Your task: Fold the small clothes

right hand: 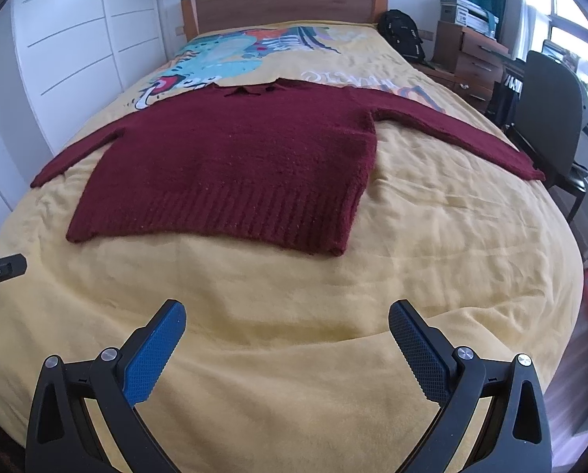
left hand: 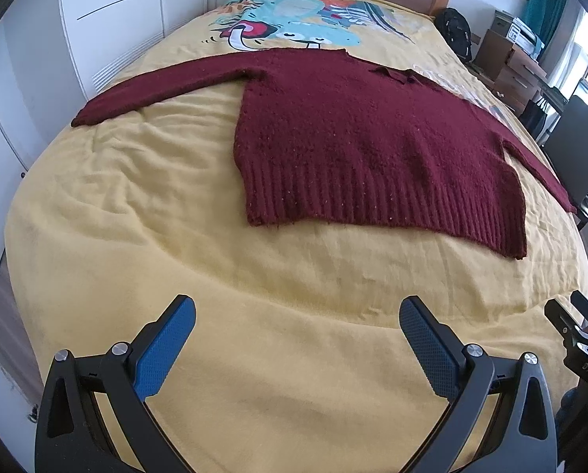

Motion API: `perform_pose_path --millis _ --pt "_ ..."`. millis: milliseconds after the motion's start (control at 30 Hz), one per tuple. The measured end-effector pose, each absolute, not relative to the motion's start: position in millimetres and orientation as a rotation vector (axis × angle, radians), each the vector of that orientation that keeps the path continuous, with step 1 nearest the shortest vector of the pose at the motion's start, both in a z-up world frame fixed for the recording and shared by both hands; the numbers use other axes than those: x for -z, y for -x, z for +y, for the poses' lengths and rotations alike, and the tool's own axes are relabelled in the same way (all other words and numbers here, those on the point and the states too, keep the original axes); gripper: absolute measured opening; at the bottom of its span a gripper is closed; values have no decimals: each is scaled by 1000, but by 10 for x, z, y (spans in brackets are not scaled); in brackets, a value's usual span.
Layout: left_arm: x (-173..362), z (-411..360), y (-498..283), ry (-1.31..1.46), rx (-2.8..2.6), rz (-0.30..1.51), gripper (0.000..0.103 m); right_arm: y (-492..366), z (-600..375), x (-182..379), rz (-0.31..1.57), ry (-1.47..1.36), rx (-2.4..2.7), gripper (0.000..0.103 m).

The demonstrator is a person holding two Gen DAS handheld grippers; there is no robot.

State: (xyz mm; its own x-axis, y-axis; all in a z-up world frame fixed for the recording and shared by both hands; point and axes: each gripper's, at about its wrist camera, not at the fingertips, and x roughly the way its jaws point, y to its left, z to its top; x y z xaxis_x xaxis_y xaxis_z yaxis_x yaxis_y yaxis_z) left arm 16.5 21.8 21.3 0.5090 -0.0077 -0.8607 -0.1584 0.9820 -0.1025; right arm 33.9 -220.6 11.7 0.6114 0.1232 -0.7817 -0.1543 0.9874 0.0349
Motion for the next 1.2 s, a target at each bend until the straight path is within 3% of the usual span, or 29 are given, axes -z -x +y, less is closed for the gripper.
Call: perform_pose_path --millis 600,1200 --pt "-280 256 -415 144 -158 1049 102 -711 -2711 -261 897 -33 -103 103" --pt "-313 351 -1105 128 -275 1030 102 -2217 -4747 113 947 -290 147 103"
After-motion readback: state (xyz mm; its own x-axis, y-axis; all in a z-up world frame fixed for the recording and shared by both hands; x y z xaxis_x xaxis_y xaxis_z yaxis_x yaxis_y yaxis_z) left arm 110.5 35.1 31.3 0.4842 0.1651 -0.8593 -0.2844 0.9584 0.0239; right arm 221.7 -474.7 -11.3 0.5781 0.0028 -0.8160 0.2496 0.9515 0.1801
